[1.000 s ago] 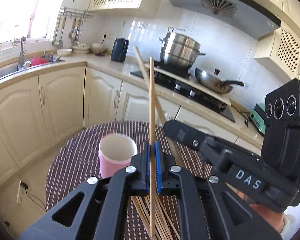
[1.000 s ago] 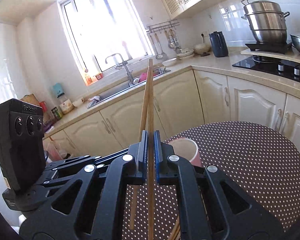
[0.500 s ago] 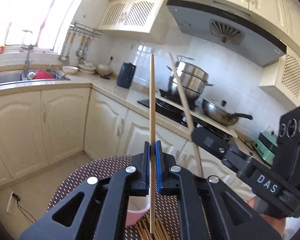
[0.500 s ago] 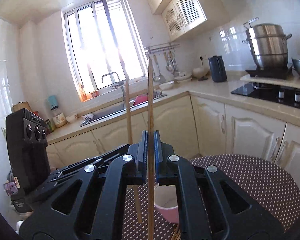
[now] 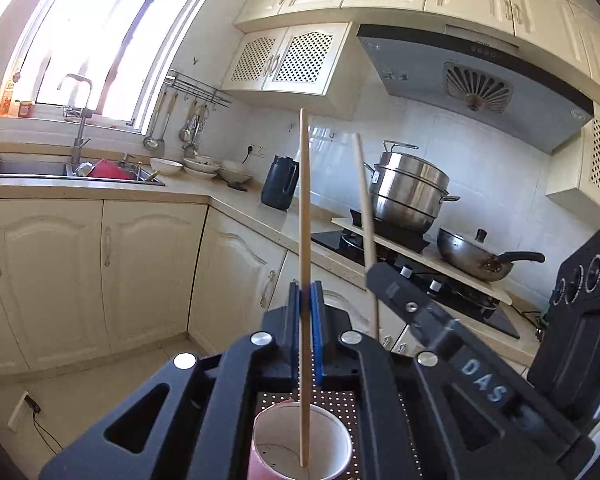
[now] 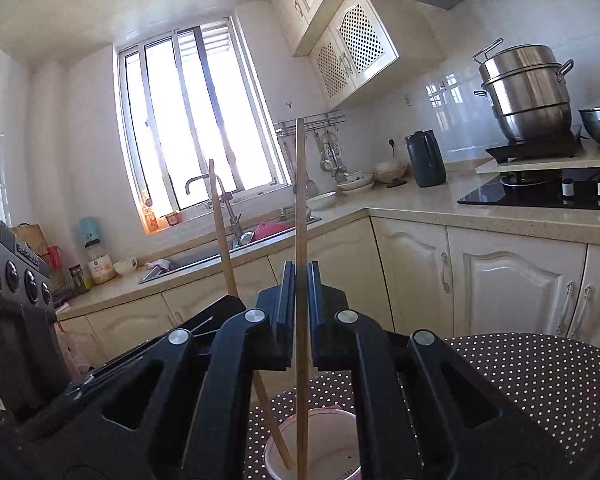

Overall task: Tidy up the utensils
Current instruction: 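Carry both chopsticks over the pink cup and lower them inside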

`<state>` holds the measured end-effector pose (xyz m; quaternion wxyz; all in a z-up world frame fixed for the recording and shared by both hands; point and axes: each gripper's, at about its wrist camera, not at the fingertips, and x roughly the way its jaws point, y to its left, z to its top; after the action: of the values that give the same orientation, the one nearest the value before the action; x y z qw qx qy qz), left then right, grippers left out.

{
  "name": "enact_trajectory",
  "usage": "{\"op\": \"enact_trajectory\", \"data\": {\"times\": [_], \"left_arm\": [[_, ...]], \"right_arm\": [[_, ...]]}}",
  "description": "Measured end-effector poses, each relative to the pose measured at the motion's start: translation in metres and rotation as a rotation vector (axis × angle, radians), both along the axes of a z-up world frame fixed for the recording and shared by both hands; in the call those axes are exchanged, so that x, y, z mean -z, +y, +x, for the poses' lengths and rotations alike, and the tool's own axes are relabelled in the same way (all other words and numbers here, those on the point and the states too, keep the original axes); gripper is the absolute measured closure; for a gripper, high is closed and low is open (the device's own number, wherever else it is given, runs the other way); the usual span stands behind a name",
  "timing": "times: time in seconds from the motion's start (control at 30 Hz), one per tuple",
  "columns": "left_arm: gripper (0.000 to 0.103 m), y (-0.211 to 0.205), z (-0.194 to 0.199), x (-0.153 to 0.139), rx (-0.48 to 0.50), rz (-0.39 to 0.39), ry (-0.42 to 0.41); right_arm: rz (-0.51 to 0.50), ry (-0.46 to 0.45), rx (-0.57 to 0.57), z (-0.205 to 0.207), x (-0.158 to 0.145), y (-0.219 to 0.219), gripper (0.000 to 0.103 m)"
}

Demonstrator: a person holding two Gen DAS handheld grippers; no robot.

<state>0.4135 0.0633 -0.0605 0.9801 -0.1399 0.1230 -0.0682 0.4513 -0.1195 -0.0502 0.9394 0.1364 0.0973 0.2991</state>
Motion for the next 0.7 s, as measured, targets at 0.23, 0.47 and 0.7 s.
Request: {"op": "enact_trajectory", "data": {"times": [0.23,0.47,0.7], "left_arm": [[0.097,-0.004,0.004,0.02,-0.001,0.025,0.022],[0.097,-0.004,-0.001,0.031,0.002,0.041,0.036],[0.097,-0.002,-0.008,0.036,0.011,0.067,0.06]], "right_arm": [[0.013,0.013,0.014,0.012,0.021,0.001,0.096],[0.02,0.026,0.012,0.016,0.037,0.002,0.096],[-0.04,0.017,-0.043,-0.009,0.045,0.004,0.096]]}}
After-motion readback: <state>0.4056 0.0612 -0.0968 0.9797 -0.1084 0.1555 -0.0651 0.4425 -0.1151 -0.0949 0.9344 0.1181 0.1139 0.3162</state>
